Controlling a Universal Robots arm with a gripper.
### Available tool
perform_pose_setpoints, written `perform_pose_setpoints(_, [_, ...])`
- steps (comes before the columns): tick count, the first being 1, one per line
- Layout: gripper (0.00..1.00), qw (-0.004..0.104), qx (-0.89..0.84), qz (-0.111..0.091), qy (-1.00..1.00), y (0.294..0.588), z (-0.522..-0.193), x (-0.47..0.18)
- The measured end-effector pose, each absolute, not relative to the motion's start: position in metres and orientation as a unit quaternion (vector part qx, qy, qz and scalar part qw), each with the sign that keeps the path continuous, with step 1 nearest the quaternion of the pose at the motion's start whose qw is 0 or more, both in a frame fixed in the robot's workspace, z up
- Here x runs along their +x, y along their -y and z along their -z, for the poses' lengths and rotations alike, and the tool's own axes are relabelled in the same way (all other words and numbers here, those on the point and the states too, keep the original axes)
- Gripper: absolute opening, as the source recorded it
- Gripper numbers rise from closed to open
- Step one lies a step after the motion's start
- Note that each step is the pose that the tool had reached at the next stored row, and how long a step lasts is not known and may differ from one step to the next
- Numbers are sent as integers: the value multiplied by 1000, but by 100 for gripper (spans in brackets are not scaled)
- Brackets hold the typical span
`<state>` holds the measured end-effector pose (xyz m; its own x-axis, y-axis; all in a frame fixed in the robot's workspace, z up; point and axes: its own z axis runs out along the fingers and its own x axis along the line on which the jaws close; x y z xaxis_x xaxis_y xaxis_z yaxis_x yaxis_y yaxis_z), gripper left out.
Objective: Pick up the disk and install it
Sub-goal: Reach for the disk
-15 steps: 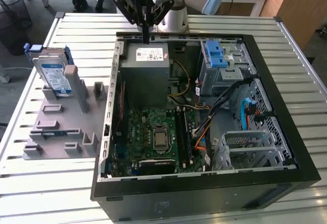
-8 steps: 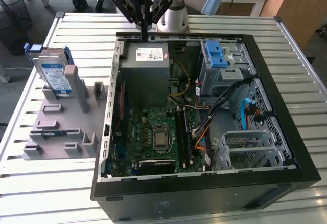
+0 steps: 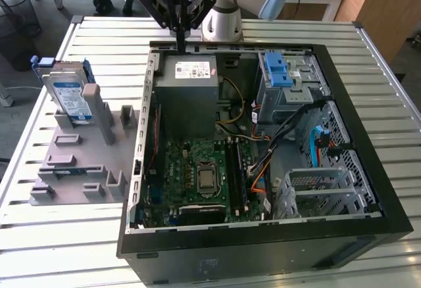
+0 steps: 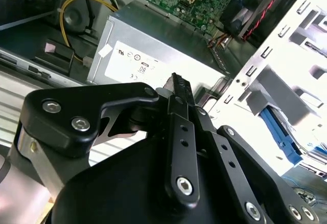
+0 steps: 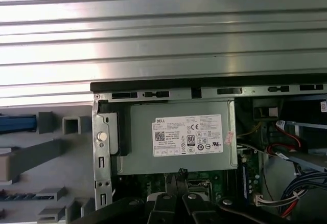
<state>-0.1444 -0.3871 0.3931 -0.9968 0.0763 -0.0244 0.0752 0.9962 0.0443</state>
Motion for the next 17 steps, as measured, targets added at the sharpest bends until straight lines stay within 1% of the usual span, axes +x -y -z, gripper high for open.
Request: perform_pose_setpoints(17, [11, 13, 38, -22, -999, 380, -393, -167])
